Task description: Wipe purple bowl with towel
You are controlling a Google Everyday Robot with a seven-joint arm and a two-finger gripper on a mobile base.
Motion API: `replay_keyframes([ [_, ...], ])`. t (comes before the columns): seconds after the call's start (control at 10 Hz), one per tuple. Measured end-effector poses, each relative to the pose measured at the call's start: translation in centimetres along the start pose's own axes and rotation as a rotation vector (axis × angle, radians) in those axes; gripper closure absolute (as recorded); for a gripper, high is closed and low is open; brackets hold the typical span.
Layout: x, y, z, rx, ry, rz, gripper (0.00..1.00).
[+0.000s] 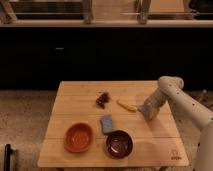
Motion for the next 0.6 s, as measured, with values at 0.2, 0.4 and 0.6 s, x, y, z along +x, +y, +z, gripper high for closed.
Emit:
replay_keyframes([
  [0.2, 0.04, -0.04, 0.0, 0.0, -0.002, -0.005, 0.72],
  [0.4, -0.01, -0.06, 0.04, -0.003, 0.002, -0.015, 0.92],
  [0.6, -0.09, -0.29, -0.11, 0.002, 0.005, -0.023, 1.0],
])
